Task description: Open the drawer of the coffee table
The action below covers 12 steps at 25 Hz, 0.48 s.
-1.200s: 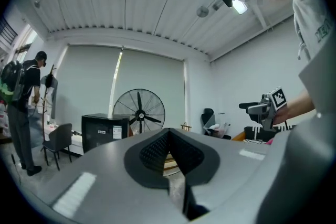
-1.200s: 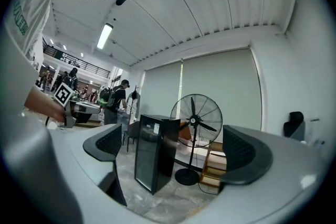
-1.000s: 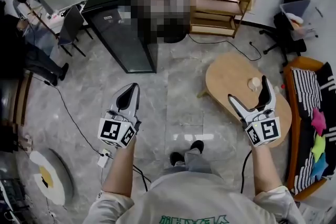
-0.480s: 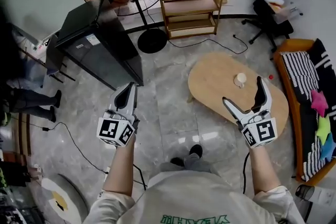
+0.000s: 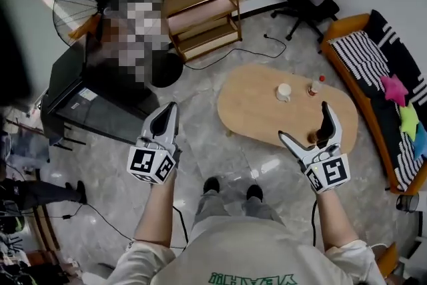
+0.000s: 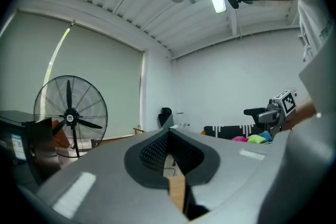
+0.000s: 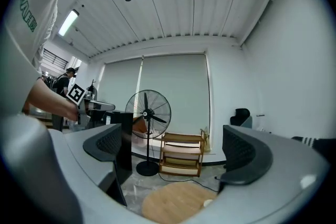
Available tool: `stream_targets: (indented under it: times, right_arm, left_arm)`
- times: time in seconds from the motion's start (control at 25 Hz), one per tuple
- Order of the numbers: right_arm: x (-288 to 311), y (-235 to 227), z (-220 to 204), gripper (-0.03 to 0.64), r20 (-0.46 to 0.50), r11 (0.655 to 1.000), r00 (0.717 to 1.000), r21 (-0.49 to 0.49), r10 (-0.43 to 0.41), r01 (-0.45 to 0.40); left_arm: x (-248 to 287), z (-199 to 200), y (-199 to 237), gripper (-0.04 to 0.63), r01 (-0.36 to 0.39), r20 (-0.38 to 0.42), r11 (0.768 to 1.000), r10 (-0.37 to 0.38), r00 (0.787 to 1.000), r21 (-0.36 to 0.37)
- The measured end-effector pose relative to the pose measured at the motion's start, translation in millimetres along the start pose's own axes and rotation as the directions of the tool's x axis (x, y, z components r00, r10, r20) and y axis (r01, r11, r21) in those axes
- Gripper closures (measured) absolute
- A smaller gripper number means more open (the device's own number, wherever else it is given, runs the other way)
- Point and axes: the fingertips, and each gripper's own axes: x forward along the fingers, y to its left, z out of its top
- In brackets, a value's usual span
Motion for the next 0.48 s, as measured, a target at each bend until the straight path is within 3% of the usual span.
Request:
stream_targets:
  times: [0.2,0.48]
  right_arm:
    - [-7.9,-1.0,-9.0,0.028,-0.036,0.989,0.989,-0.005,-0.145,0.145]
    - [-13.0,18.8,-29.5,0.028,-0.072,0.952,0.951,0.031,-0.301,0.304]
  left_arm:
    - [40.8,-8.8,4.8,0.597,0.149,0.01,0.989,-0.149,0.989,-0.016]
    - [54.5,-26.4,24.7,0.597,0.276,-0.015,0.961,-0.276,0.961,-0.021]
